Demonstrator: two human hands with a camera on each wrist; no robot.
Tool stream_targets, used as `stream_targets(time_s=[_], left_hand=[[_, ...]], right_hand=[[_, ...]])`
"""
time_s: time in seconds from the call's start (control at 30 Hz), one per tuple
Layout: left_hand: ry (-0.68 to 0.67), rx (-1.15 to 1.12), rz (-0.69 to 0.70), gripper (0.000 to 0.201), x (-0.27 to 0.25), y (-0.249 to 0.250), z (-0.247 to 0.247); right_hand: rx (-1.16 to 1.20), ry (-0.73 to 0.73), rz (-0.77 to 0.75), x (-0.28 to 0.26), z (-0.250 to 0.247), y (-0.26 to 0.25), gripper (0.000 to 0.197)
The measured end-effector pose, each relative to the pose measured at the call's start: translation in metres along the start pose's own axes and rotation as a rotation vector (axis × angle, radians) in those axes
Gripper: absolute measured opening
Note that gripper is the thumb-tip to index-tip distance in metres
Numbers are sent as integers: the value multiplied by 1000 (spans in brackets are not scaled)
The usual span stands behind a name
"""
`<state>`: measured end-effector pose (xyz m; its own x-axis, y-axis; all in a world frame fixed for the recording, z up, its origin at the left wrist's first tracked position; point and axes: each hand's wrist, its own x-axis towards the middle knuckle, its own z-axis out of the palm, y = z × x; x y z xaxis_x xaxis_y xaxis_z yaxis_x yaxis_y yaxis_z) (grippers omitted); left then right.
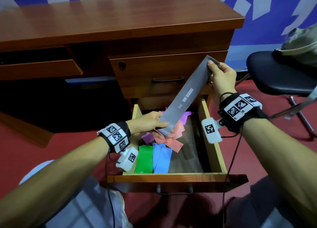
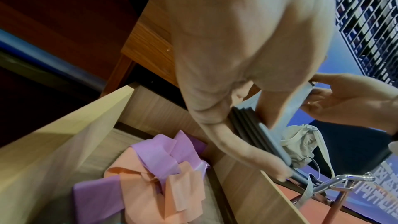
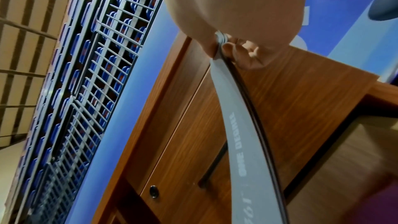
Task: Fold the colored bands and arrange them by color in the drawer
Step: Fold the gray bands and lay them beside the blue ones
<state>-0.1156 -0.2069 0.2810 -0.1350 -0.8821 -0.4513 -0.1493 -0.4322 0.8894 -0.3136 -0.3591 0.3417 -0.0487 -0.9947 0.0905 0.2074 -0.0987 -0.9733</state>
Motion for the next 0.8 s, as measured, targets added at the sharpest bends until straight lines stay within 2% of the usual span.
stream_targets(time_s=[0.17,0.37,0.43,0.5,0.57,0.67,0.8], left_hand=[[202,-86,-20,25,-1,-4,-5],[468,-297,-67,9,-5,4,-10],[554,-305,-59,18,-6,10,-11],[559,-307,-40,18,-8,16,-9],[520,-330,-43,22,-10,21,-3],[470,-385,-71,4,-11,21,7],[466,-417,-104,10,-10,19,14]], right_hand=[[15,135,40,12,-16,14,33],[-16,156,22,9,-18,24,34],[-54,141,9,3,-13,25,32],[-130,64,-46,-8,-6,28,28],[-246,-89,-110,-22,2,36,23],[-366,-331,-127,-49,13,49,15],[-529,-502,-214,-77,17,55,4]])
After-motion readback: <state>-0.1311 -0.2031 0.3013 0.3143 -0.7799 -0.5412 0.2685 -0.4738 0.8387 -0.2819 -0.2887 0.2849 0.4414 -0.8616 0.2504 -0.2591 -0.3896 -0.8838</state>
